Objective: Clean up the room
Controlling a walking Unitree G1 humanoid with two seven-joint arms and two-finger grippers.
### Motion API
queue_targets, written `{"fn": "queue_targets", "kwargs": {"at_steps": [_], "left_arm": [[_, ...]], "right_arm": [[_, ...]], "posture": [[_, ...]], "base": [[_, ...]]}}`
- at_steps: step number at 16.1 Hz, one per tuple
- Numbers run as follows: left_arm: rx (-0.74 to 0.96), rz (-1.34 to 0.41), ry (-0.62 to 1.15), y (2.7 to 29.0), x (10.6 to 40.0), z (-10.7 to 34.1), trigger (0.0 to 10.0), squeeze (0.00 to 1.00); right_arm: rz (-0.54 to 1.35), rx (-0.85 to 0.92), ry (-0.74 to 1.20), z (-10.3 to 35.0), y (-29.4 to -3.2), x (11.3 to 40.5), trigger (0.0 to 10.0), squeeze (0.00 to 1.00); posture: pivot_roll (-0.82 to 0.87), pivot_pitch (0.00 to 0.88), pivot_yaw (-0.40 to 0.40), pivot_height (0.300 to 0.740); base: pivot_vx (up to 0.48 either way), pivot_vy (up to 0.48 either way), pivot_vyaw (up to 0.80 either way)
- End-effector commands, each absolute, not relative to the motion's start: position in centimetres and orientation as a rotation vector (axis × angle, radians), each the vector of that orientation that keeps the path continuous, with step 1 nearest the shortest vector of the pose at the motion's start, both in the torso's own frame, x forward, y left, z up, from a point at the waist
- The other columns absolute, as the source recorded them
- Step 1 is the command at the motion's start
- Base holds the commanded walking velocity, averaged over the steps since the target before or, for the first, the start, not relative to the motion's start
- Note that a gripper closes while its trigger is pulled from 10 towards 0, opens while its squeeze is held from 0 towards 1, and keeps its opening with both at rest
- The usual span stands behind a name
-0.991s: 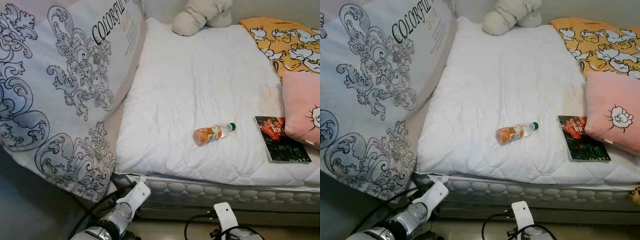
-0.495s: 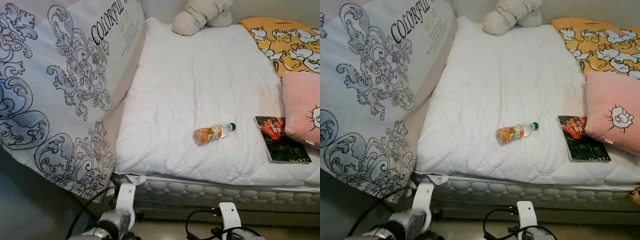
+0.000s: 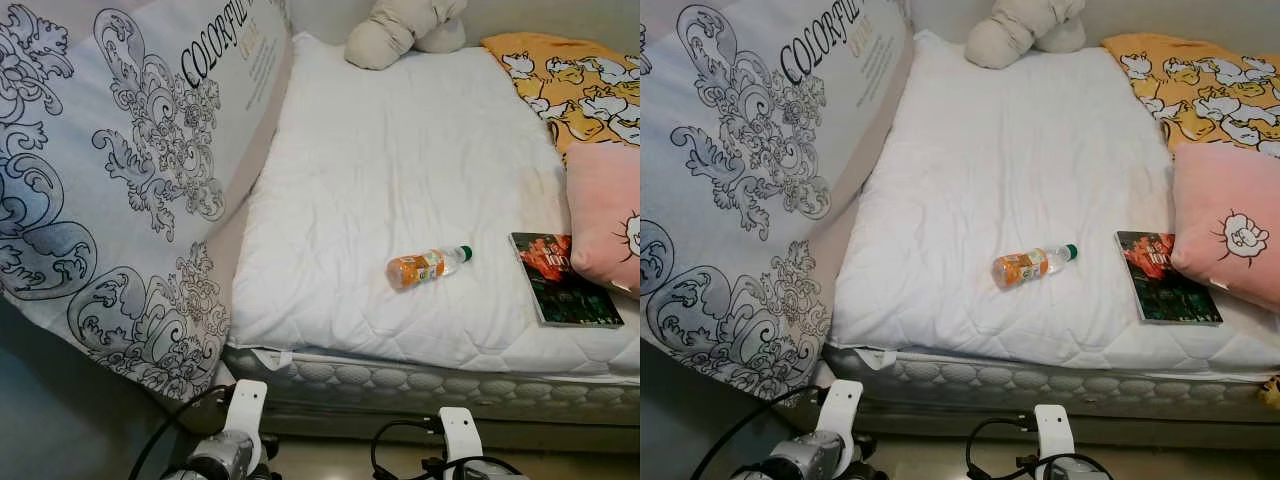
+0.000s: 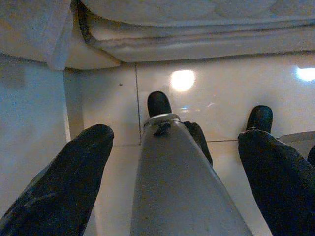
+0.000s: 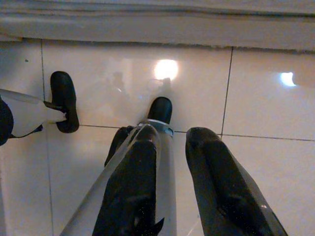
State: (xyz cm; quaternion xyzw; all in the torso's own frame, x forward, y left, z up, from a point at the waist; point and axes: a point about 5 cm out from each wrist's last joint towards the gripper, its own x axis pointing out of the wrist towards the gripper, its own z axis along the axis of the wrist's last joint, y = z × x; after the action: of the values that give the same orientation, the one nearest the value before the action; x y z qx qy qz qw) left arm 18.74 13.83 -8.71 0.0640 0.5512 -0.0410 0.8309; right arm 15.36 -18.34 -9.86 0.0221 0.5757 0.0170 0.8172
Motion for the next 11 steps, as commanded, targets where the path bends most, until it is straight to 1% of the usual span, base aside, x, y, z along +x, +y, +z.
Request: {"fn": "queue_targets", "kwargs": {"at_steps": [1, 11], "left_arm": [[0.159, -0.109, 1.163, 13.76, 18.67, -8.74, 10.0, 0.0], [0.225, -0.169, 1.122, 13.32, 19.38, -8.39, 10.0, 0.0]], "right_arm": [[0.034, 0.054, 1.232, -9.89, -18.34, 15.27, 10.0, 0.0], [0.052, 0.034, 1.226, -9.59, -18.39, 15.99, 10.0, 0.0]], "posture": [[0.06, 0.0, -0.004, 0.74], [0.05, 0.0, 0.006, 0.74]], "base": [[0.0, 0.0, 0.0], [0.0, 0.0, 0.0]]}}
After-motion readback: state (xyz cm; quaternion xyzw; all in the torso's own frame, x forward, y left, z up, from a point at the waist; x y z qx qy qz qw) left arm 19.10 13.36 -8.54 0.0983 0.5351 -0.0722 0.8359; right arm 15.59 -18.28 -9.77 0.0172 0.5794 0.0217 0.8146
